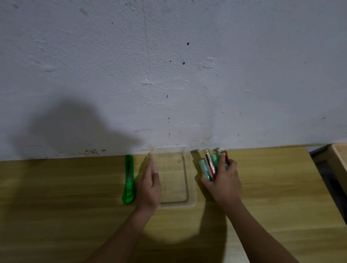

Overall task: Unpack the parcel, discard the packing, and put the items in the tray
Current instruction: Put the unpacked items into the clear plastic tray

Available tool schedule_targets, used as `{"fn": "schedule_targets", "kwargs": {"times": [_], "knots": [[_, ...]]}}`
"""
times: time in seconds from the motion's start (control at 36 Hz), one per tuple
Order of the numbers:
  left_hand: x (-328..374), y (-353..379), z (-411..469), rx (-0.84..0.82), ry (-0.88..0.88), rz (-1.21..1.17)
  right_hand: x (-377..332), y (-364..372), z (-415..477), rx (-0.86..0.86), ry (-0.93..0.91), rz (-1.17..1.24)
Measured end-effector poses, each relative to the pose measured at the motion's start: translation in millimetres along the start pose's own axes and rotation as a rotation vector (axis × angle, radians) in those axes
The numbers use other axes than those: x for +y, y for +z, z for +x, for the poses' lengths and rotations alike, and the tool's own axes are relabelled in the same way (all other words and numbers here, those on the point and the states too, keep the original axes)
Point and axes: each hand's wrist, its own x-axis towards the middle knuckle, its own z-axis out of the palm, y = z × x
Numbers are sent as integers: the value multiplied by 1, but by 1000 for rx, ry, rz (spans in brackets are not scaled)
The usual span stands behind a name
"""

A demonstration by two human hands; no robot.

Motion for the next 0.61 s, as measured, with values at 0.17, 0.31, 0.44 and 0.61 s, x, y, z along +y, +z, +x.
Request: {"fn": "schedule_targets", "kwargs": {"times": [0.17,0.31,0.44,0.61], "knots": [[-1,3,0,-13,-13,-20,-6,-13,-14,57,-21,84],[3,6,1,61,9,-19,-43,-17,-24,4,-170,85],[2,7,0,133,21,27,-78,-10,-28,-97,-288,-71],[3,8,0,118,-95,-132,-94,4,-31,-143,-344,-241]]}}
